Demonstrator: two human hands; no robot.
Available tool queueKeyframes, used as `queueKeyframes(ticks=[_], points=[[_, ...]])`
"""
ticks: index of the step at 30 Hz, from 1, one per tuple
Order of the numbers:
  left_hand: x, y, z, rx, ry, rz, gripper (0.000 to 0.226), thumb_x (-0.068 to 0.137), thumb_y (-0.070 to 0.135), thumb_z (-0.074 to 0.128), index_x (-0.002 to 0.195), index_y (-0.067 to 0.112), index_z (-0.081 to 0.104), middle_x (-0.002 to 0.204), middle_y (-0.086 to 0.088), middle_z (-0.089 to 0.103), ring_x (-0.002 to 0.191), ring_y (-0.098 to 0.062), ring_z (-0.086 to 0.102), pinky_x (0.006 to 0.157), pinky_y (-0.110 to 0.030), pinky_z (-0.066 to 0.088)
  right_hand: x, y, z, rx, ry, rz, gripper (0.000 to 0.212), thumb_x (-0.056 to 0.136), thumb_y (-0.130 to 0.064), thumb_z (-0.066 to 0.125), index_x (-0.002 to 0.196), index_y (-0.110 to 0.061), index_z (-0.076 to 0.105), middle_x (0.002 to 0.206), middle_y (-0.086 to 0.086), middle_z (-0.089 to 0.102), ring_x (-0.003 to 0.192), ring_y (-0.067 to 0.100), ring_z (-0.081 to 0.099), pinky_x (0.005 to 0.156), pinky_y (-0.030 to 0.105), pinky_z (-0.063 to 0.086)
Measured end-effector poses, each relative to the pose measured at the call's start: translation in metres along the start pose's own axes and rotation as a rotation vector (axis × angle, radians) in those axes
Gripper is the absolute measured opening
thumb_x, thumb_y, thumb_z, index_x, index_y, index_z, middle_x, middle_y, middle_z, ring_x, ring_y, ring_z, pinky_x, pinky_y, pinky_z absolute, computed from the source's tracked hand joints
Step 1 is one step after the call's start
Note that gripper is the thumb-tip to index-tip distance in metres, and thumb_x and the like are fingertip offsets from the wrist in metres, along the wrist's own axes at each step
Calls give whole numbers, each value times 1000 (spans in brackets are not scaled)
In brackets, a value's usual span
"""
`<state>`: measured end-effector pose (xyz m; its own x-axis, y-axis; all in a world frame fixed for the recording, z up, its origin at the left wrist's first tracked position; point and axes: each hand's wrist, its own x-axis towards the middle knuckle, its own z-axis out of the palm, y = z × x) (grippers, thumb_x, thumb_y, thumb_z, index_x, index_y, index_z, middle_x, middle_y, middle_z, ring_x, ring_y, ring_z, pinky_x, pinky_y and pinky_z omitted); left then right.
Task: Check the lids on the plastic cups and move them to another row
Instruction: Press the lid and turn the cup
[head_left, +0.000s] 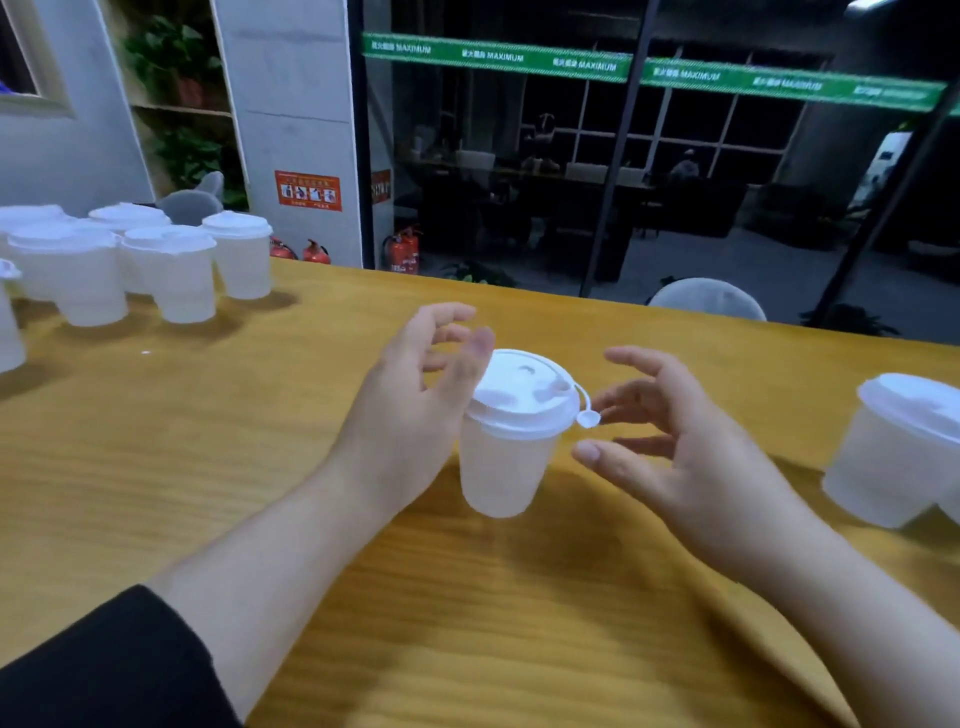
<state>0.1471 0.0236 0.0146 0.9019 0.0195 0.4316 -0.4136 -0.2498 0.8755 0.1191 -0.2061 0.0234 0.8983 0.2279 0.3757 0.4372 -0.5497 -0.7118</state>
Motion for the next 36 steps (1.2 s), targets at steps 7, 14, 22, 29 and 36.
queueKeyframes(ticks=[7, 14, 22, 29, 36], points=[[-6, 4, 4, 137, -214, 126, 52, 79, 75, 54, 119, 46, 65, 134, 34, 53, 121, 17, 48, 87, -1, 39, -3, -5, -10, -243, 16, -294, 14, 92, -41, 64, 103, -37, 70, 94, -17, 68, 95, 10, 65, 76, 19, 50], [-7, 11, -3, 79, -313, 7, 60, 63, 74, 71, 118, 51, 64, 119, 33, 62, 108, 7, 61, 78, -9, 48, -6, -18, -6, -51, 287, -174, 8, 92, -36, 66, 87, -36, 71, 87, -22, 71, 84, 1, 67, 71, 10, 48], [-13, 20, -1, 68, -378, 32, 53, 69, 52, 80, 118, 45, 63, 111, 29, 66, 99, 4, 65, 72, -9, 49, -7, -32, 8, -40, 288, -171, 11, 93, -29, 70, 83, -32, 70, 85, -20, 69, 79, 3, 63, 63, 8, 43], [-13, 19, -2, 40, -382, 36, 62, 65, 62, 81, 121, 45, 61, 114, 28, 66, 103, 4, 65, 76, -11, 50, -10, -28, -10, -212, 134, -269, 11, 97, -30, 64, 91, -32, 73, 90, -14, 67, 90, 7, 60, 73, 11, 43], [-11, 15, -1, 46, -390, 34, 68, 63, 68, 76, 125, 46, 60, 116, 25, 66, 107, 0, 64, 78, -14, 51, -13, -30, -21, -344, 38, -290, 19, 101, -45, 54, 106, -37, 71, 96, -18, 66, 101, 8, 60, 79, 28, 49]])
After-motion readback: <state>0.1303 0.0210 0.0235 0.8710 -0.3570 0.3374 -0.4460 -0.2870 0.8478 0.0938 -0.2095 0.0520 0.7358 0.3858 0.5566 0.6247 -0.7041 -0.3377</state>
